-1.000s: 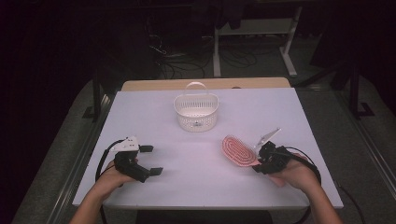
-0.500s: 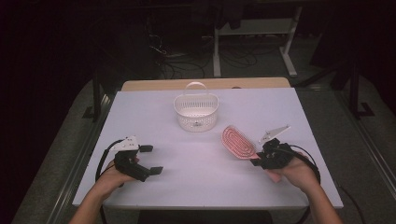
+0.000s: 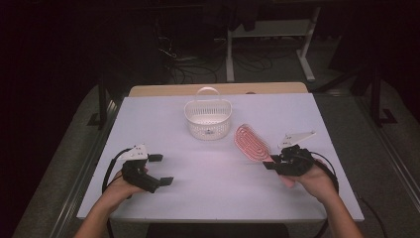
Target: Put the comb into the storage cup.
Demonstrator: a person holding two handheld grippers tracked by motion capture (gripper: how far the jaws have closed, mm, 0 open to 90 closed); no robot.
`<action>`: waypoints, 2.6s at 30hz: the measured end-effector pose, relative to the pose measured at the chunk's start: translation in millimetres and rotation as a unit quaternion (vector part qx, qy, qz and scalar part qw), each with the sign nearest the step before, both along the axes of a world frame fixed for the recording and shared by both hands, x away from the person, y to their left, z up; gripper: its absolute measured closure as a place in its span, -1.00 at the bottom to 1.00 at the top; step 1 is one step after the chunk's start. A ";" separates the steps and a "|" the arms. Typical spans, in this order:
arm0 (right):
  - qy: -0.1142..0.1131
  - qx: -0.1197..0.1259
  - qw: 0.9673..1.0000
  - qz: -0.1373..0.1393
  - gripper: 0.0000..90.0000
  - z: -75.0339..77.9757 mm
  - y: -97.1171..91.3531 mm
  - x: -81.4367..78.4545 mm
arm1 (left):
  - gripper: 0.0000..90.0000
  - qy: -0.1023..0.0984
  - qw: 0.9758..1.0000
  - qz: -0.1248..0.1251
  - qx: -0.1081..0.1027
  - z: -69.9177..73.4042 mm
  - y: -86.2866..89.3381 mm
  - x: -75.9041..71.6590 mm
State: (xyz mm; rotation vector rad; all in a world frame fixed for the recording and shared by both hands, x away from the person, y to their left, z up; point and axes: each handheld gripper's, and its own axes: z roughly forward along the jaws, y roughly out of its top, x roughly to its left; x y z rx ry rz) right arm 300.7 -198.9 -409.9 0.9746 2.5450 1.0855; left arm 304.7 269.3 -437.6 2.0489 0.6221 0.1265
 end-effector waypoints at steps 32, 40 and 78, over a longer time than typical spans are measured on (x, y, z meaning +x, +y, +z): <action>-0.068 0.070 0.995 0.004 0.53 24.3 27.9 18.6 | -1.00 0.001 1.000 -0.001 -0.007 0.7 -1.8 0.5; -0.071 0.086 0.994 0.010 0.53 26.6 36.9 25.2 | -1.00 0.001 1.000 -0.001 -0.008 0.9 -1.4 0.4; -0.089 0.113 0.988 0.049 0.53 24.0 81.8 37.5 | -1.00 -0.001 1.000 -0.001 -0.030 9.9 -8.6 5.0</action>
